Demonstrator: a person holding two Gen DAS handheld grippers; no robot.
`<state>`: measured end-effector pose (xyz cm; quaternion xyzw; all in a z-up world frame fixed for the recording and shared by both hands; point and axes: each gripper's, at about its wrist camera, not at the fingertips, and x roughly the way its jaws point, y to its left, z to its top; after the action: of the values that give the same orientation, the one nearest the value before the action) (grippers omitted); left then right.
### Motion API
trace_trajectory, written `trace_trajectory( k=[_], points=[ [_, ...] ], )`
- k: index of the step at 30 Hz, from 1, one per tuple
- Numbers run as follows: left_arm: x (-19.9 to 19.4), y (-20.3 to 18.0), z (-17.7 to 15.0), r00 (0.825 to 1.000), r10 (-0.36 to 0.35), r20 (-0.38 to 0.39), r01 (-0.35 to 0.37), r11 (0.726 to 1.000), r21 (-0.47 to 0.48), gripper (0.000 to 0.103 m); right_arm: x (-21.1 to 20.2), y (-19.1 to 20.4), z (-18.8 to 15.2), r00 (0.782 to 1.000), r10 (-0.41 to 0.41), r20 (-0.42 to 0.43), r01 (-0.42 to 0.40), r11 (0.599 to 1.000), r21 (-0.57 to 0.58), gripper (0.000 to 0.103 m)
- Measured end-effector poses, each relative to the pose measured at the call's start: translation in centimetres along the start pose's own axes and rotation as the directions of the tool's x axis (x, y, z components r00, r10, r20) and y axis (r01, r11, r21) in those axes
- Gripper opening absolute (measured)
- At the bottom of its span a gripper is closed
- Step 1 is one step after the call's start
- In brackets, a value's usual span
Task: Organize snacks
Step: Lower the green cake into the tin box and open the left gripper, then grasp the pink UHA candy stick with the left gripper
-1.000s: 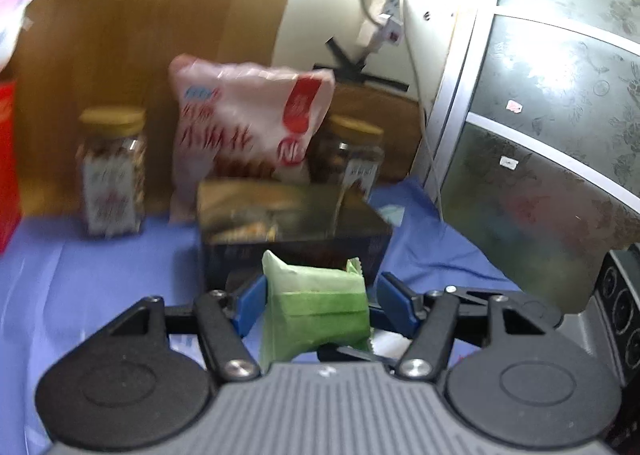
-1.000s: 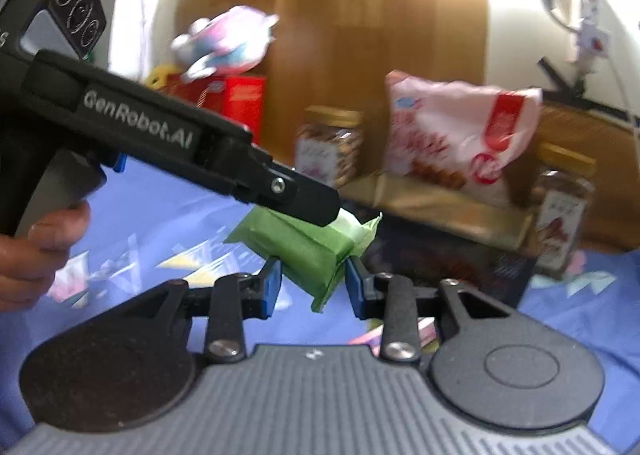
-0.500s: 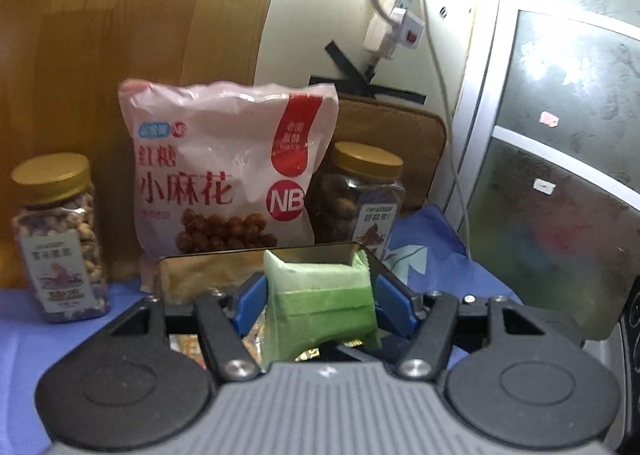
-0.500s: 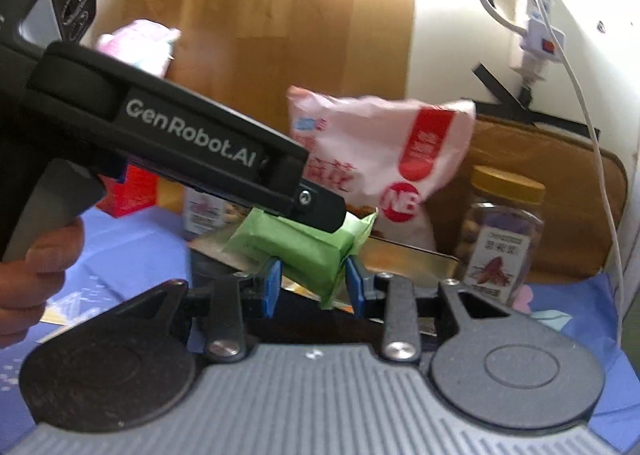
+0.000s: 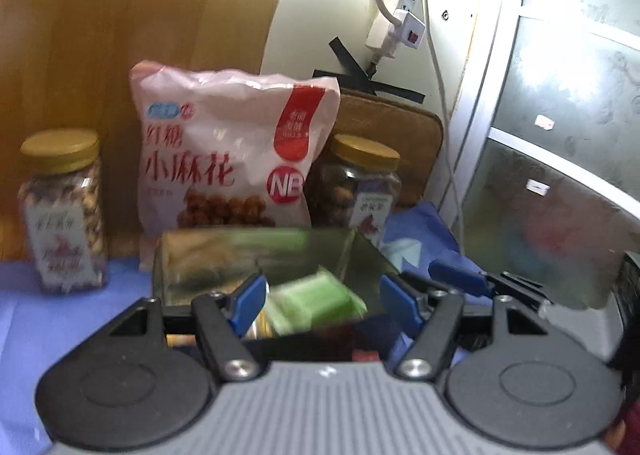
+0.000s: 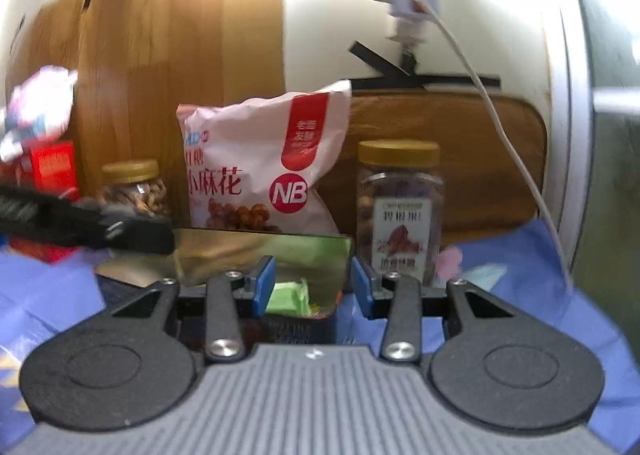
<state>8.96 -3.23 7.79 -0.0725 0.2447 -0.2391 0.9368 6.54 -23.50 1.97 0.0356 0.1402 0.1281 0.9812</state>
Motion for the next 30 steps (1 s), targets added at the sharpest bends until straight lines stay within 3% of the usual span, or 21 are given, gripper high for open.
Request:
trace_trajectory(
  k=[5,12,14,16,18,24,30],
  points=[
    [-2.1,-0.4,-4.0,0.997,-0.028,-0.071,0.027,0.999,-0.020,0.067,-1.4,-1.0,-1.1,0.989,0.124,-0.086,-0.112,0.985,0.130,0.044],
    [-1.0,-2.6,-8.6,0.983,-0.013,-0.185,0.021,0.999,0.042,0.069,-0.1,-0.4,-2.0,0.970,0.170,-0.172,-0.134,0.970,0.202,0.045],
    [-0.1,-2.8,-9.1,0.975,0.035,-0.220,-0.021,0.998,0.067,0.063,-0.1,0.0,-2.3,0.969,0.164,-0.186,-0.126,0.972,0.201,0.045],
    [0.2,-2.7,-9.6,0.972,0.072,-0.224,-0.055,0.995,0.083,0.040,-0.3,0.4,-2.7,0.967,0.161,-0.198,-0.122,0.974,0.191,0.045],
    [0.0,-2.2,-9.5,0.970,0.084,-0.229,-0.066,0.994,0.083,0.026,-0.6,0.8,-3.1,0.964,0.164,-0.209,-0.125,0.974,0.189,0.045],
    [-2.9,0.1,-9.9,0.964,0.110,-0.243,-0.102,0.994,0.042,0.026,-1.1,1.9,-3.4,0.956,0.180,-0.232,-0.141,0.974,0.175,0.045],
    [-8.9,2.9,-11.8,0.964,0.123,-0.236,-0.118,0.992,0.035,0.026,-1.4,4.3,-3.2,0.937,0.246,-0.250,-0.217,0.966,0.138,0.045]
  ],
)
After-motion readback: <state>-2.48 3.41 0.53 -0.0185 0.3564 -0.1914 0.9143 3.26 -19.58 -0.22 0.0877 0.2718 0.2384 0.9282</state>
